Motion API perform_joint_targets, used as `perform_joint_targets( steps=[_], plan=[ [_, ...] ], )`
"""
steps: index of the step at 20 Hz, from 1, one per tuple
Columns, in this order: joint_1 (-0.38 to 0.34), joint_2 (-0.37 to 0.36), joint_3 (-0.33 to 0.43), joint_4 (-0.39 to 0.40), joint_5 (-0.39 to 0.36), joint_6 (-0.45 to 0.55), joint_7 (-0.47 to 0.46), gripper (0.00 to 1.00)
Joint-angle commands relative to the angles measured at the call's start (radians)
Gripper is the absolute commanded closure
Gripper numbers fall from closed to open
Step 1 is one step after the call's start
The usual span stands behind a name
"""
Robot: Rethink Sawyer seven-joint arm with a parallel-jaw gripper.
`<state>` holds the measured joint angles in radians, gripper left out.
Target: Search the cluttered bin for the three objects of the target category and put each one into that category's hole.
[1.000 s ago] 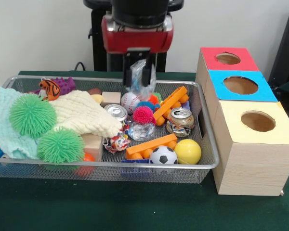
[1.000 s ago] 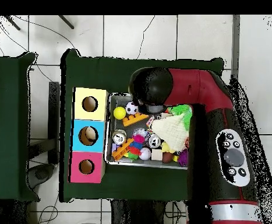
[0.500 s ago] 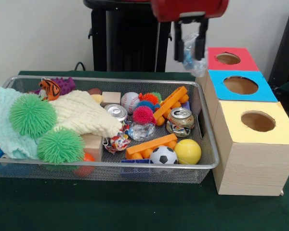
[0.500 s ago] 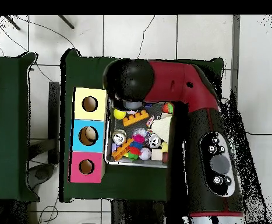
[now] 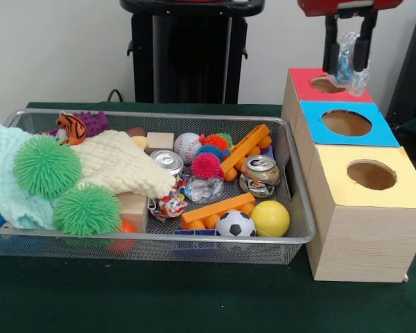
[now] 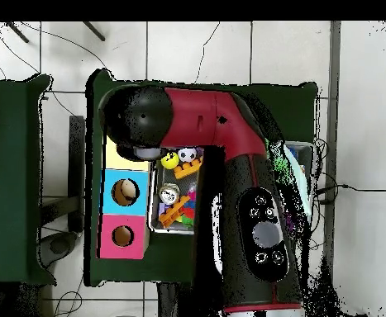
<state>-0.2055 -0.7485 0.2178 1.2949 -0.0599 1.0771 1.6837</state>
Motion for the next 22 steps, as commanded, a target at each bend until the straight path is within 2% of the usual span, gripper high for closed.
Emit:
perform_joint_targets(
  steps=[1, 14, 22],
  plan=[
    [0.015, 0.064, -0.063, 0.141, 0.034, -0.071, 0.292, 1.00],
    [0.077, 0.129, -0.157, 0.168, -0.015, -0.172, 0.324, 1.00],
    [0.092, 0.157, -0.173, 0.168, 0.044, -0.138, 0.319, 1.00]
  ],
)
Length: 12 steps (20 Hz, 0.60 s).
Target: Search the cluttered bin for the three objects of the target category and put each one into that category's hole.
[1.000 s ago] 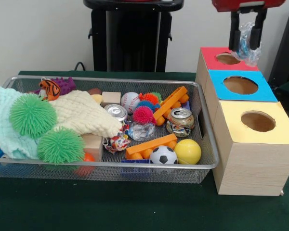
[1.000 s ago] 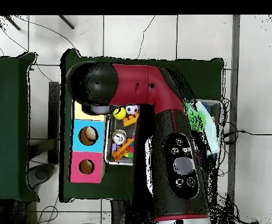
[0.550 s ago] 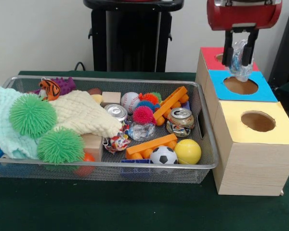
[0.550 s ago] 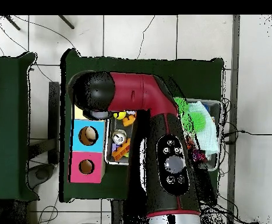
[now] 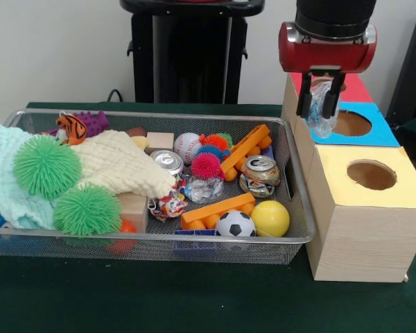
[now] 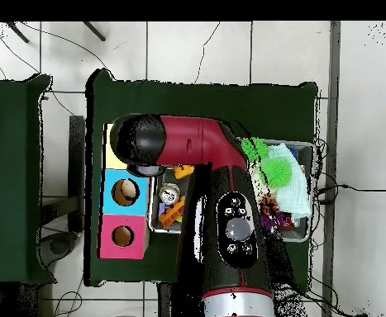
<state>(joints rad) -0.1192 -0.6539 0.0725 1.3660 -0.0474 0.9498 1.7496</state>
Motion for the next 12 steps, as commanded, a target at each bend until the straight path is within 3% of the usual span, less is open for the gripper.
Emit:
perform_joint_targets(
  steps=[1, 12],
  plan=[
    [0.013, 0.062, -0.032, 0.102, 0.039, -0.007, 0.265, 1.00],
    [0.090, 0.065, -0.065, 0.155, 0.150, -0.011, 0.356, 1.00]
  ],
)
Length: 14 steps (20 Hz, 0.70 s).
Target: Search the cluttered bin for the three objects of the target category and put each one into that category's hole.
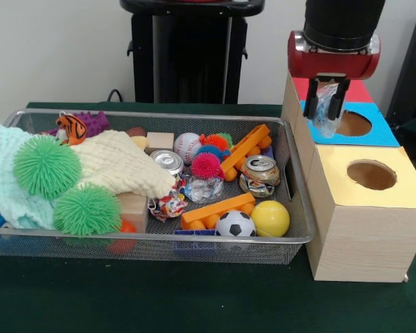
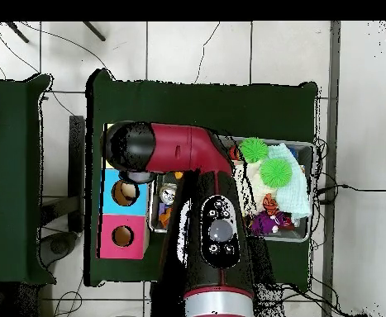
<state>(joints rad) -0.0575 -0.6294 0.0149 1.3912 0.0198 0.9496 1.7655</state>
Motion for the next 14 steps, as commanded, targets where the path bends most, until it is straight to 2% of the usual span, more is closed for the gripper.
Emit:
perform_joint_targets(
  steps=[1, 7, 11, 14],
  plan=[
    [0.038, 0.043, -0.010, 0.140, 0.093, -0.030, 0.351, 1.00],
    [0.094, 0.042, -0.054, 0.176, 0.113, -0.080, 0.400, 1.00],
    [0.117, 0.057, -0.087, 0.179, 0.110, -0.028, 0.431, 1.00],
    [0.127, 0.088, -0.106, 0.167, 0.083, -0.042, 0.440, 1.00]
  ],
)
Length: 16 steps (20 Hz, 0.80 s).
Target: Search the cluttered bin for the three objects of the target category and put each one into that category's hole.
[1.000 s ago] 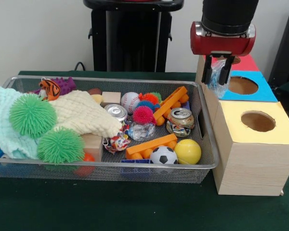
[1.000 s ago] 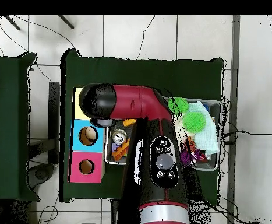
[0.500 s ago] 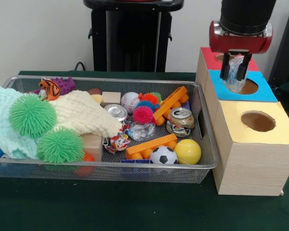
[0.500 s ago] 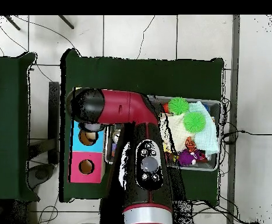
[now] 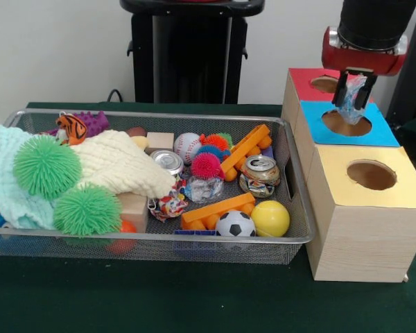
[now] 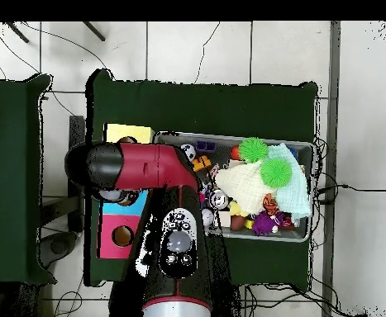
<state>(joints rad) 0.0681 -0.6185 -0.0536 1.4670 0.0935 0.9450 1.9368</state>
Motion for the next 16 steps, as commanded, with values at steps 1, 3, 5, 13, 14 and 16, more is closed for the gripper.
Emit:
perform_joint_targets(
  steps=[1, 3, 5, 13, 14, 16],
  plan=[
    [0.003, 0.088, -0.043, 0.088, 0.003, -0.048, 0.271, 1.00],
    [0.003, 0.103, -0.047, 0.082, -0.003, -0.064, 0.270, 1.00],
    [0.001, 0.111, -0.049, 0.079, -0.004, -0.073, 0.267, 1.00],
    [0.006, 0.131, -0.065, 0.065, 0.001, -0.129, 0.260, 1.00],
    [0.005, 0.130, -0.065, 0.062, 0.003, -0.129, 0.256, 1.00],
    [0.001, 0.132, -0.062, 0.056, 0.011, -0.130, 0.253, 1.00]
  ],
)
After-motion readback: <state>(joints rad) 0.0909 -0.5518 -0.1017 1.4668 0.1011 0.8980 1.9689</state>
